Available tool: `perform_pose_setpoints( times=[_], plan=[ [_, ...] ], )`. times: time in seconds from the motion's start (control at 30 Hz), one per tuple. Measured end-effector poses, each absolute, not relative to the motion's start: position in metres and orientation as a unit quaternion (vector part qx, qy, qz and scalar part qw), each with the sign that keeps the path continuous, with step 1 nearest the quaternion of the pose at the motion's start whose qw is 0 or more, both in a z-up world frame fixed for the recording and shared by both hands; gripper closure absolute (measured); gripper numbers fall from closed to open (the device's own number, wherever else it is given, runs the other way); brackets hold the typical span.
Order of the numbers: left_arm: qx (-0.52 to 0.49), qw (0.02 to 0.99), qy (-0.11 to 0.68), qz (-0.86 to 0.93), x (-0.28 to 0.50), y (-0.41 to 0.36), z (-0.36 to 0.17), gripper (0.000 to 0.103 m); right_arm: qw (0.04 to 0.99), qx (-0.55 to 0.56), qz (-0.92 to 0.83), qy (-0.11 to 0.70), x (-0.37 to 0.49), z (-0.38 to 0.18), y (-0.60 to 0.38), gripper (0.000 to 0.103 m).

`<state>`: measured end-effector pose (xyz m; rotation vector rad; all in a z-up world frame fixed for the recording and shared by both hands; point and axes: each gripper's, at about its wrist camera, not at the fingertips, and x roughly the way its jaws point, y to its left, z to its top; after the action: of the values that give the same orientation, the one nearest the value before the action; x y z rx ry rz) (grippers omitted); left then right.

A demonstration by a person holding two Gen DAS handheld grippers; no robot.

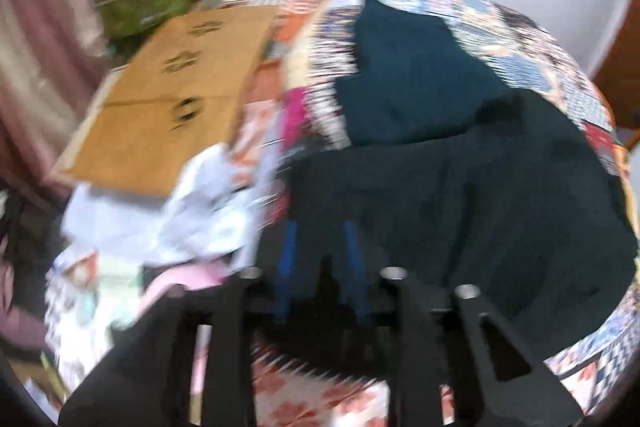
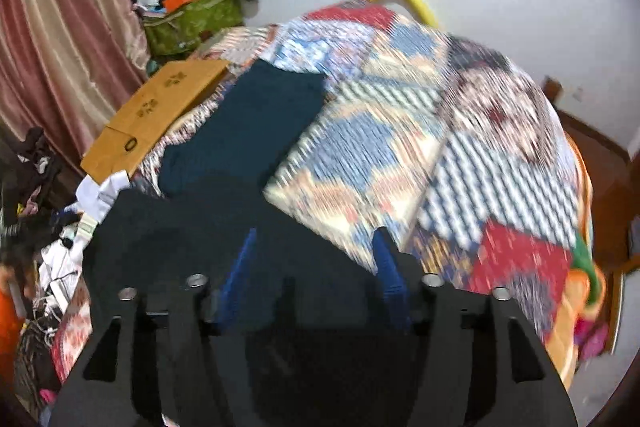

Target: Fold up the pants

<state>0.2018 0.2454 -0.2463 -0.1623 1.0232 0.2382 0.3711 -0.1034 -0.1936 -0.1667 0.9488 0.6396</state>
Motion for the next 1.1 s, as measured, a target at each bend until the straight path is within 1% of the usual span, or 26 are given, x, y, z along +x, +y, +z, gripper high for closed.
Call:
perform_pose_setpoints(
  times=[0.03,0.1,0.17,0.23,0.27,0.3,0.33,0.4,0.43,0.5,0.63,0.73,0.8,0.87,1.0,1.1],
  plan=[
    [-0.079,0.860,0.493,0.100,0.216,0.240,-0.251,0.055,0.837,-0.074,0.299,0.453,0.368,-0.198,-0.111,0.037],
    [-0.083,0.854,0.508,0.077,0.242,0.229,-0.263,0.054,0.830,-0.078,0.285,0.472,0.363,-0.217,-0.122,0.036],
    [-0.075,0.839,0.534,0.069,0.269,0.219,-0.285,0.054,0.822,-0.085,0.274,0.492,0.362,-0.240,-0.130,0.036],
    [-0.071,0.819,0.560,0.103,0.288,0.221,-0.307,0.054,0.806,-0.086,0.263,0.523,0.362,-0.270,-0.140,0.036],
    [-0.062,0.811,0.568,0.125,0.293,0.223,-0.316,0.051,0.796,-0.082,0.259,0.540,0.362,-0.286,-0.146,0.037],
    [-0.051,0.811,0.568,0.133,0.294,0.224,-0.321,0.051,0.791,-0.061,0.262,0.550,0.362,-0.299,-0.154,0.036],
    [-0.033,0.812,0.565,0.139,0.293,0.223,-0.324,0.051,0.794,-0.031,0.264,0.547,0.361,-0.302,-0.163,0.033],
    [-0.003,0.813,0.563,0.147,0.291,0.219,-0.326,0.050,0.795,-0.003,0.241,0.557,0.363,-0.310,-0.183,0.031],
    [0.014,0.814,0.560,0.154,0.289,0.215,-0.326,0.047,0.796,0.003,0.234,0.558,0.363,-0.313,-0.192,0.028],
    [0.021,0.814,0.558,0.157,0.288,0.215,-0.326,0.046,0.792,0.026,0.231,0.565,0.359,-0.320,-0.213,0.027],
    [0.022,0.817,0.557,0.146,0.282,0.212,-0.316,0.046,0.800,0.022,0.186,0.570,0.348,-0.311,-0.235,0.027],
    [0.012,0.820,0.557,0.130,0.265,0.206,-0.298,0.046,0.824,0.026,0.165,0.542,0.329,-0.286,-0.260,0.027],
    [0.003,0.832,0.542,0.120,0.243,0.203,-0.278,0.042,0.839,0.030,0.149,0.523,0.317,-0.272,-0.277,0.027],
    [-0.005,0.840,0.528,0.122,0.222,0.202,-0.262,0.032,0.853,0.033,0.131,0.504,0.304,-0.259,-0.295,0.027],
    [-0.038,0.847,0.514,0.127,0.179,0.204,-0.241,0.029,0.871,0.025,0.098,0.481,0.279,-0.253,-0.322,0.027],
    [-0.023,0.848,0.507,0.152,0.156,0.205,-0.240,0.029,0.873,0.029,0.082,0.480,0.265,-0.264,-0.336,0.028]
  ],
)
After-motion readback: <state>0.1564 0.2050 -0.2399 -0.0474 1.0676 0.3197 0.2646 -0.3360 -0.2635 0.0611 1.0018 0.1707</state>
